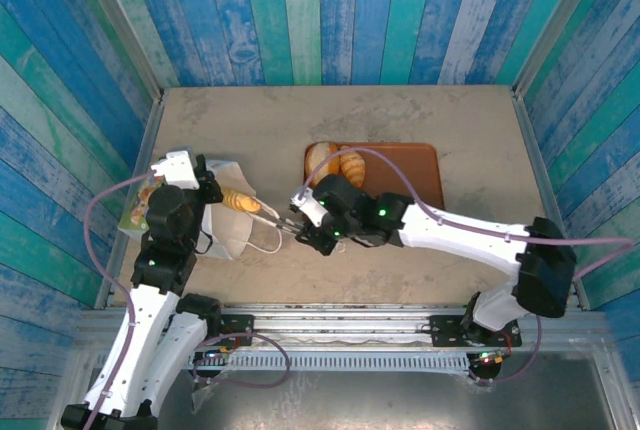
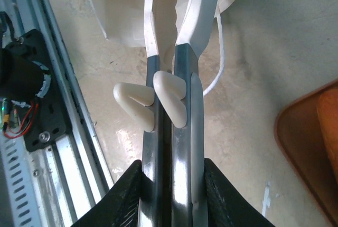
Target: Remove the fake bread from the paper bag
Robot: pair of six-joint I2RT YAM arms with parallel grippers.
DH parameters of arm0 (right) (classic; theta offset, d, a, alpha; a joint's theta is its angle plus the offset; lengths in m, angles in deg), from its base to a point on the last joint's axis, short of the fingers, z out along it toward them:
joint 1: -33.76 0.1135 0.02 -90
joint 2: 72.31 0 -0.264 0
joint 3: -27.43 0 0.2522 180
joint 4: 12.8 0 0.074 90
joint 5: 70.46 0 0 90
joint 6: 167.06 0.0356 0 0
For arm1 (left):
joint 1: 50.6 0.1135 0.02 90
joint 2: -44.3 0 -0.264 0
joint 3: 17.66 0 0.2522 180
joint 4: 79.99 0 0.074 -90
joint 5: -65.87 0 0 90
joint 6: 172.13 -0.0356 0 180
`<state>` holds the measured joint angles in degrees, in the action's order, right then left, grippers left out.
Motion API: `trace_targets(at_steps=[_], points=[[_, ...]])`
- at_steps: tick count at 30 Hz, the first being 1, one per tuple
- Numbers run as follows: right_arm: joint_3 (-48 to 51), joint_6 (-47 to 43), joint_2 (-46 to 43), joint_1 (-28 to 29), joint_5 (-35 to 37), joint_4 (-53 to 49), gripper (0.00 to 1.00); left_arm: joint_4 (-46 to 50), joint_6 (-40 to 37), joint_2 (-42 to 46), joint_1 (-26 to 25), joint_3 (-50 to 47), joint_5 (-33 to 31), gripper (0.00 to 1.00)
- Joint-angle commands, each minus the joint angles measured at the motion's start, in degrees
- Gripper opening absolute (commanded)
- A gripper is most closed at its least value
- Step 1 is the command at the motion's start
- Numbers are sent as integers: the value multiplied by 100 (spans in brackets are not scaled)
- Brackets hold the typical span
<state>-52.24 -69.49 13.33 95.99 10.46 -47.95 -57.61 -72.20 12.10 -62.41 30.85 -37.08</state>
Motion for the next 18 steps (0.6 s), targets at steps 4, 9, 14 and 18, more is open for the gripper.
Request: trace_targets(at_steps=[4, 9, 14, 18], points=[[439, 253, -1049, 43, 74, 211, 26, -106, 58, 82, 56, -7, 72, 0], [754, 465, -1896, 43, 580, -224, 26, -106, 72, 135, 55, -11, 81, 0], [1187, 864, -2991, 43, 1411, -631, 24, -107, 96, 197, 54, -25, 89, 0], [1461, 1229, -3809, 18, 2212, -1083, 23, -115, 105, 232, 56, -29, 103, 0]])
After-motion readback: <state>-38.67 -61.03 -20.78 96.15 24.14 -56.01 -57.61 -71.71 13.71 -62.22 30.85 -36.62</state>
